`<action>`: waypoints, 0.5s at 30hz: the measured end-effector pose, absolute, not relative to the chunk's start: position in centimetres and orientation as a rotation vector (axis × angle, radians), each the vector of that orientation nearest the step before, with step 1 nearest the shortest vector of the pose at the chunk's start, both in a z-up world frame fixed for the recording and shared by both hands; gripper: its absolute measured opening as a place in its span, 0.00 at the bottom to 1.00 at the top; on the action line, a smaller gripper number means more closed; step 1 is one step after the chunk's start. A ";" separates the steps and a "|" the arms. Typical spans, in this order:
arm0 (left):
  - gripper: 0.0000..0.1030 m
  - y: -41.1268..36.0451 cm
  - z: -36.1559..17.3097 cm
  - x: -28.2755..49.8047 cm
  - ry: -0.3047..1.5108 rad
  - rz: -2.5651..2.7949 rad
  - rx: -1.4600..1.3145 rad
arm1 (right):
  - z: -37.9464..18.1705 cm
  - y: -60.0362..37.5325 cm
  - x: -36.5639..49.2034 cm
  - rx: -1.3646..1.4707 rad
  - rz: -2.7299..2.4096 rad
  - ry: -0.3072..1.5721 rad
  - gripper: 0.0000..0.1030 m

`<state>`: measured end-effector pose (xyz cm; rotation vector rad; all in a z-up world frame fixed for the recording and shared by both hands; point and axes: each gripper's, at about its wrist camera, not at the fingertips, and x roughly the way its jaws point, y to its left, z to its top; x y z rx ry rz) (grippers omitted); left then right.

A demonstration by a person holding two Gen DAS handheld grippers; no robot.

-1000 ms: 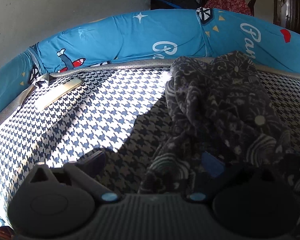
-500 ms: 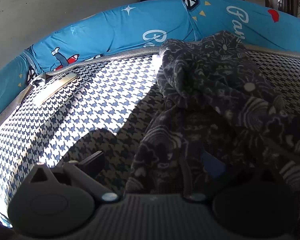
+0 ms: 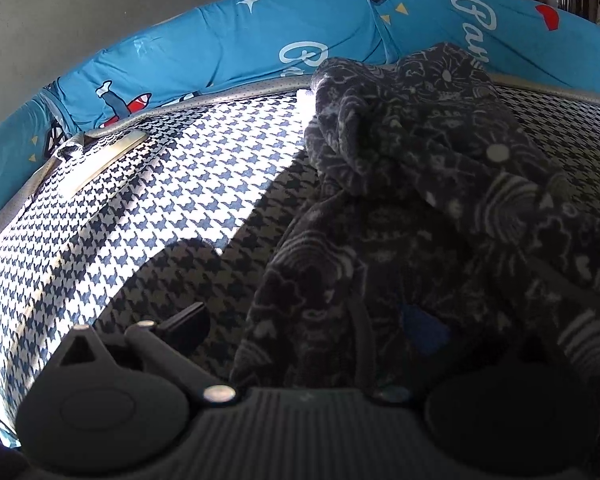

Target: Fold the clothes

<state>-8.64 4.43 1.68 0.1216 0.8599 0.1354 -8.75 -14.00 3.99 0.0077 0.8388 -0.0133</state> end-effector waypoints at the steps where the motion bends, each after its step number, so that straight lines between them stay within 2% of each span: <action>1: 1.00 4.4 1.7 -8.6 0.860 0.136 0.121 | 3.9 -14.0 -8.7 0.006 -0.017 0.847 0.63; 15: 1.00 4.4 1.6 -8.3 0.867 0.142 0.103 | 4.1 -13.3 -8.5 0.002 -0.005 0.878 0.63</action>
